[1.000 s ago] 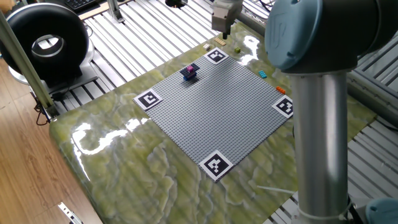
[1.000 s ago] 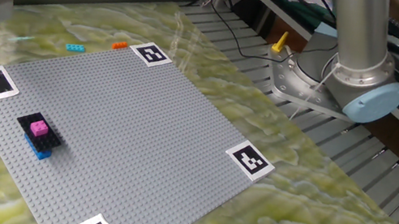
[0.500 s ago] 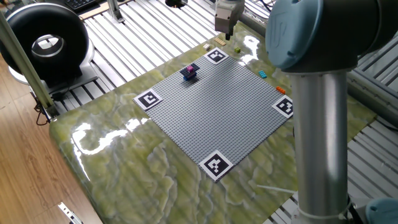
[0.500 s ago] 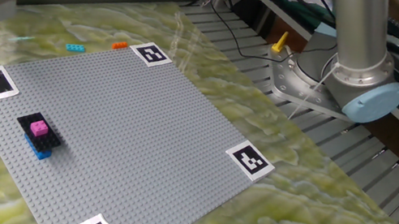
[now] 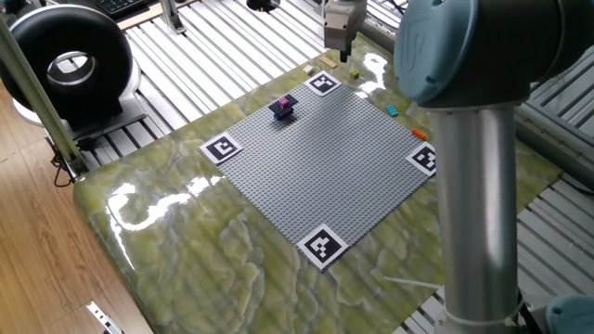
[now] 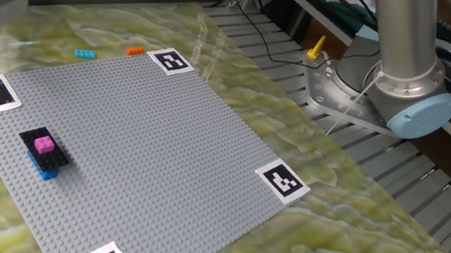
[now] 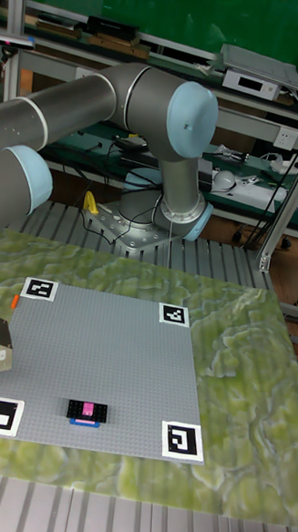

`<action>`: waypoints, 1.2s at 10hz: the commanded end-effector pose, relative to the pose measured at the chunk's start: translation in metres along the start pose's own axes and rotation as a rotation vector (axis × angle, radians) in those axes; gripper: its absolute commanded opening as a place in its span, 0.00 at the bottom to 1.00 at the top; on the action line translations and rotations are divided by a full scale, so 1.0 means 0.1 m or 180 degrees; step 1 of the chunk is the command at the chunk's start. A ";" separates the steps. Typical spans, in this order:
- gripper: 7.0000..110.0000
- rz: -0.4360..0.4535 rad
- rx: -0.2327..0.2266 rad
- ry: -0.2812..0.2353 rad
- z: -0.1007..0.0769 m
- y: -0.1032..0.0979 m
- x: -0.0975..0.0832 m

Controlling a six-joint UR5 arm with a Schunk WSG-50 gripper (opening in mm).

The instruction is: Stack small Lego blocks one on top of the other

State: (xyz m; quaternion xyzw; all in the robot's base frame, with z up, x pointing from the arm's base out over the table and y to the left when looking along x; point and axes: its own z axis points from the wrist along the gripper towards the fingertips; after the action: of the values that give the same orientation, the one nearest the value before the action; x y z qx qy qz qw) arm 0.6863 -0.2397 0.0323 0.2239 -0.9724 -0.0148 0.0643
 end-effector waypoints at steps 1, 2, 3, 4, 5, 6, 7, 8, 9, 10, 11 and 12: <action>0.00 -0.0205 0.0040 -0.0178 0.09 -0.06 0.03; 0.00 -0.0611 0.0185 -0.0193 0.15 -0.17 0.09; 0.15 -0.0983 0.0185 -0.0188 0.18 -0.14 0.11; 0.15 -0.1164 0.0123 -0.0189 0.19 -0.07 0.13; 0.15 -0.1320 0.0072 -0.0184 0.17 -0.01 0.16; 0.15 -0.1501 0.0140 -0.0117 0.15 -0.06 0.22; 0.15 -0.1628 0.0273 -0.0106 0.14 -0.14 0.23; 0.36 -0.1676 0.0247 -0.0133 0.18 -0.13 0.24; 0.36 -0.1756 0.0185 -0.0161 0.24 -0.12 0.23; 0.36 -0.1814 0.0237 -0.0133 0.28 -0.20 0.26; 0.36 -0.1865 0.0230 -0.0159 0.32 -0.23 0.27; 0.36 -0.1925 0.0221 -0.0166 0.34 -0.24 0.28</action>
State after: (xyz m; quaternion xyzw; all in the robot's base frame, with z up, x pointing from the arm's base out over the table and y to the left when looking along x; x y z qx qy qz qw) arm 0.6684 -0.2673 0.0069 0.4786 -0.8774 -0.0017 0.0322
